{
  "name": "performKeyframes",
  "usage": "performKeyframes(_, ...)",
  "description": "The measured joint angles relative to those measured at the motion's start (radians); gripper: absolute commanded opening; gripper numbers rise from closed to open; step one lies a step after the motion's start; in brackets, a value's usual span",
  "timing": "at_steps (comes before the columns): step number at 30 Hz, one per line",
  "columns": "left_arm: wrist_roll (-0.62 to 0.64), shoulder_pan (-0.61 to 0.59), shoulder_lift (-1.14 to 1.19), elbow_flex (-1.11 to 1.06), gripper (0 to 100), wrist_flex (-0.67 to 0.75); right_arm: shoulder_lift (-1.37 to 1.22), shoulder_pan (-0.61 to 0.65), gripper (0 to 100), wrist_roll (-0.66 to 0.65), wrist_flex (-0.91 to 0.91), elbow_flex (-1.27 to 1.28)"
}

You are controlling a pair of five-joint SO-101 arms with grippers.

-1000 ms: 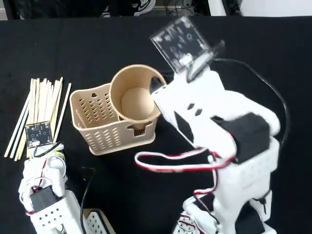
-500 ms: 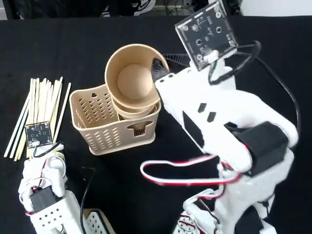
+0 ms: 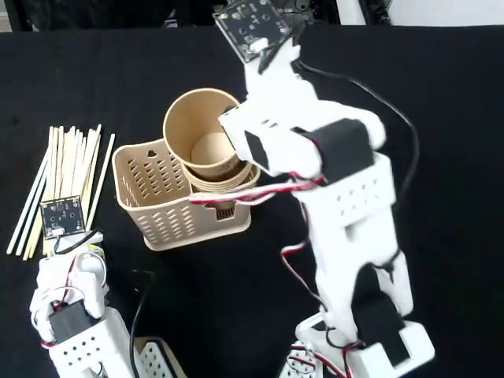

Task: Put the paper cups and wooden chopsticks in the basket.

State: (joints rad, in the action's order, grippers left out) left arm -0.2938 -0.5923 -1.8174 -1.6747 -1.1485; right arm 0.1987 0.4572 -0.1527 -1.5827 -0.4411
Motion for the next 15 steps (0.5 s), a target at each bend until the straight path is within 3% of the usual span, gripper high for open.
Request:
performKeyframes(3,0.000,0.000,0.000,0.000,10,0.000,-0.026,0.000,39.8,0.006,-0.002,0.011)
performKeyframes(6,0.000,0.000,0.000,0.000,10,0.000,-0.029,0.000,44.8,-0.025,-0.002,0.012)
performKeyframes(10,0.000,0.000,0.000,0.000,10,0.000,-0.023,0.005,34.4,-0.103,-0.002,0.012)
performKeyframes(12,0.000,0.000,0.000,0.000,10,0.000,-0.003,0.006,20.8,-0.112,-0.002,0.011)
performKeyframes(14,0.000,0.000,0.000,0.000,10,0.000,0.031,0.008,1.1,-0.110,-0.002,-0.006)
performKeyframes(15,0.000,0.000,0.000,0.000,10,0.000,0.052,0.008,1.5,-0.109,-0.002,-0.008)
